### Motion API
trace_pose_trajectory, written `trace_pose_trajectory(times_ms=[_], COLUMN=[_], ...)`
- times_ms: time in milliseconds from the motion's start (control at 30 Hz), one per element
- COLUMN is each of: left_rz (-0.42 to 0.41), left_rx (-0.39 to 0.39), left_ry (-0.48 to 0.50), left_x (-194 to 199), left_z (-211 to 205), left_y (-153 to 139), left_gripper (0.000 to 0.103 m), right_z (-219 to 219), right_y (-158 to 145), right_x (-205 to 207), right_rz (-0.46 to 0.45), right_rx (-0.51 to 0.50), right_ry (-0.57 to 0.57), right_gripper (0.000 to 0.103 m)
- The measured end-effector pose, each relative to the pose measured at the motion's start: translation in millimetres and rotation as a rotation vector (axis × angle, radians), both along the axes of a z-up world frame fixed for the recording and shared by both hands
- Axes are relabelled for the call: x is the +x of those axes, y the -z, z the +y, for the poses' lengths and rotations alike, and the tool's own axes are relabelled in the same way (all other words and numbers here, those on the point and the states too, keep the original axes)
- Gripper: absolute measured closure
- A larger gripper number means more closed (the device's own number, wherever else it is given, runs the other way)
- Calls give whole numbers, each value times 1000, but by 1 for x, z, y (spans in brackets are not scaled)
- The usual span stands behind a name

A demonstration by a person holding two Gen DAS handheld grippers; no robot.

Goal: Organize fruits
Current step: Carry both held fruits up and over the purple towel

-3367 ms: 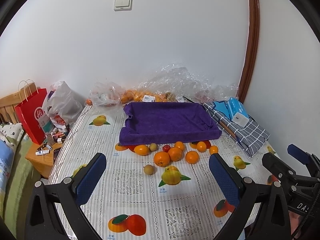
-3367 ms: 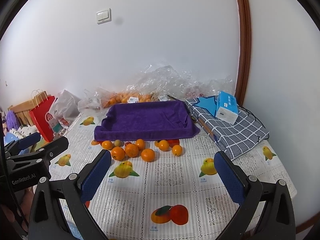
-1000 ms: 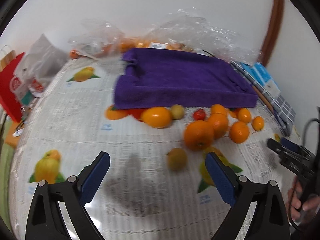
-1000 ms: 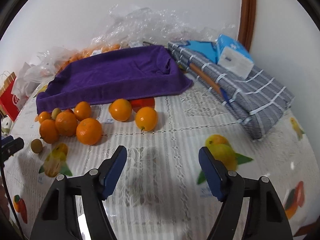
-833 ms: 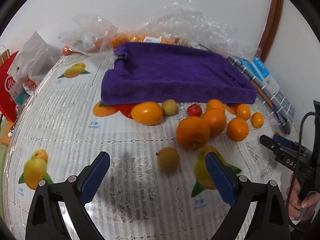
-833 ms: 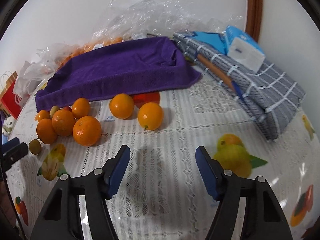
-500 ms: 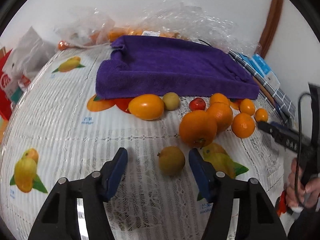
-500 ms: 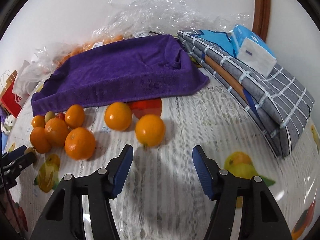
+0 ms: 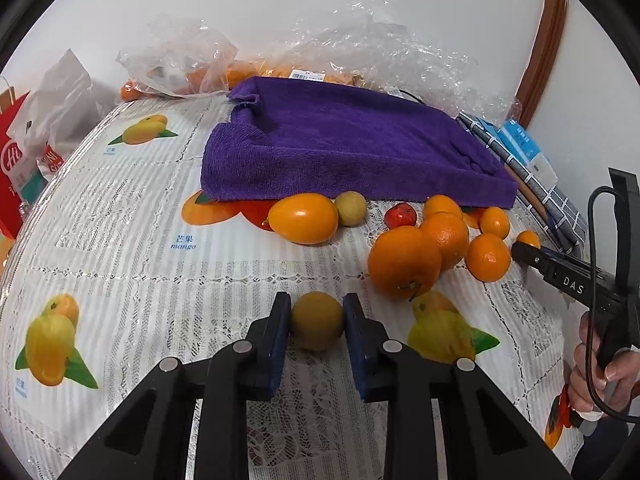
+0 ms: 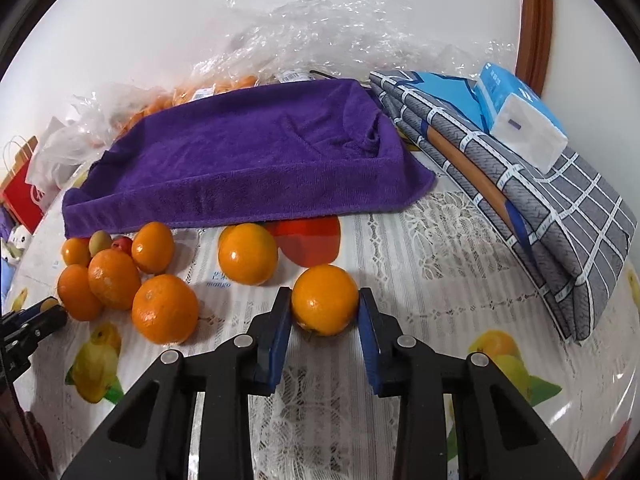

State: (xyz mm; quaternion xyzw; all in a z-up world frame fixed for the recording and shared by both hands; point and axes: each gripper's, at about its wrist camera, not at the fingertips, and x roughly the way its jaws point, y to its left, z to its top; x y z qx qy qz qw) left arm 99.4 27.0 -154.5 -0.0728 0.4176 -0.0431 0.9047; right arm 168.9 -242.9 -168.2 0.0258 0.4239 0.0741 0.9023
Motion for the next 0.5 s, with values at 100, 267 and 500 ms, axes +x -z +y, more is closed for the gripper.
trace_pose_trajectory(times_ms=[100, 267, 500], left_rz=[-3, -6, 2], left_rx=[-22, -54, -76], left_ry=[2, -11, -36], left_x=[-1, -6, -7], left_z=[2, 7, 12], left_y=[0, 0, -12], left_gripper=[77, 77, 77], right_z=[-3, -1, -1], right_y=[-2, -5, -12], right_x=[-5, -19, -33], right_rz=[-10, -18, -8], right_rx=[11, 6, 17], right_ry=[10, 1, 4], right_gripper=[71, 71, 71])
